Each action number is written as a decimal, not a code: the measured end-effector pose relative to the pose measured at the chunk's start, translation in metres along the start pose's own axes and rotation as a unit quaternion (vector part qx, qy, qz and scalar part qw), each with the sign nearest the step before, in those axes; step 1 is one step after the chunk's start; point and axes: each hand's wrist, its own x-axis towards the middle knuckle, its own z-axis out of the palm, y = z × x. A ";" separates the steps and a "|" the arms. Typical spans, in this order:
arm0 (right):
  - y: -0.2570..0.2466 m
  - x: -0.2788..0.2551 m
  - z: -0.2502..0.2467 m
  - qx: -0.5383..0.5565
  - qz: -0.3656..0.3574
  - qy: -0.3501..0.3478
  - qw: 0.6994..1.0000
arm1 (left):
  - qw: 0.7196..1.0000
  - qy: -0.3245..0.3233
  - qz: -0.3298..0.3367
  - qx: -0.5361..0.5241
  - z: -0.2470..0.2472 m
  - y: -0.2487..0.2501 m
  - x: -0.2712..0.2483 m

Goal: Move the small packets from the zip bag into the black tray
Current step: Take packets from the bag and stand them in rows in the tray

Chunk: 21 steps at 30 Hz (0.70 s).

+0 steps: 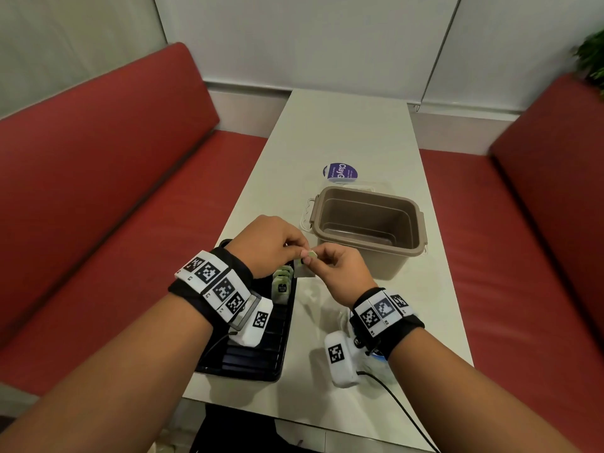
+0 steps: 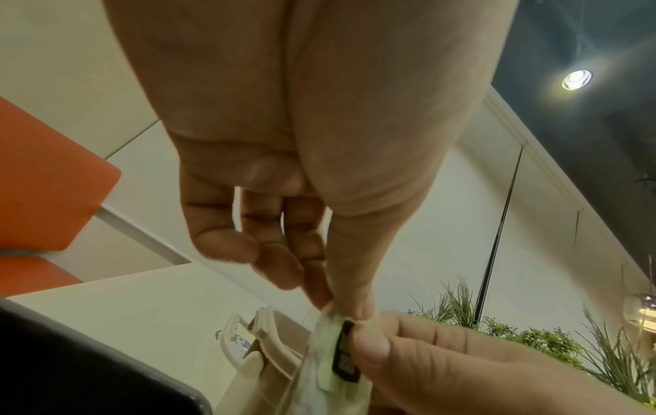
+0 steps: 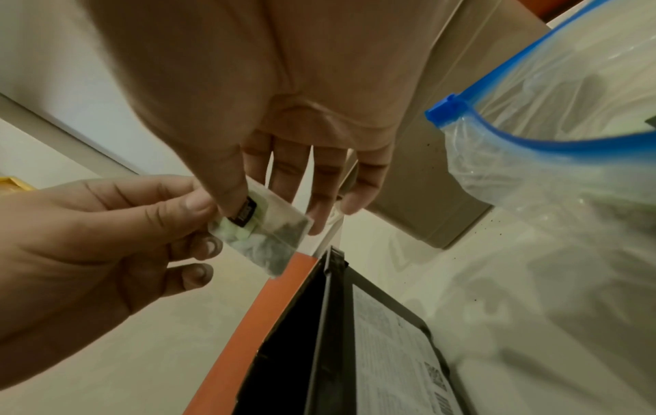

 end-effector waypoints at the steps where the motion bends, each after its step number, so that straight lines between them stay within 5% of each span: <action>1: 0.001 0.001 0.000 -0.001 0.000 0.002 1.000 | 1.000 0.006 -0.001 0.000 0.000 0.000 0.000; 15: -0.006 0.011 0.012 0.027 0.004 0.011 1.000 | 0.994 -0.027 -0.095 -0.037 0.009 -0.026 -0.007; 21: 0.002 0.013 0.019 -0.098 0.057 -0.022 0.993 | 0.978 -0.054 -0.193 -0.056 0.023 -0.053 -0.005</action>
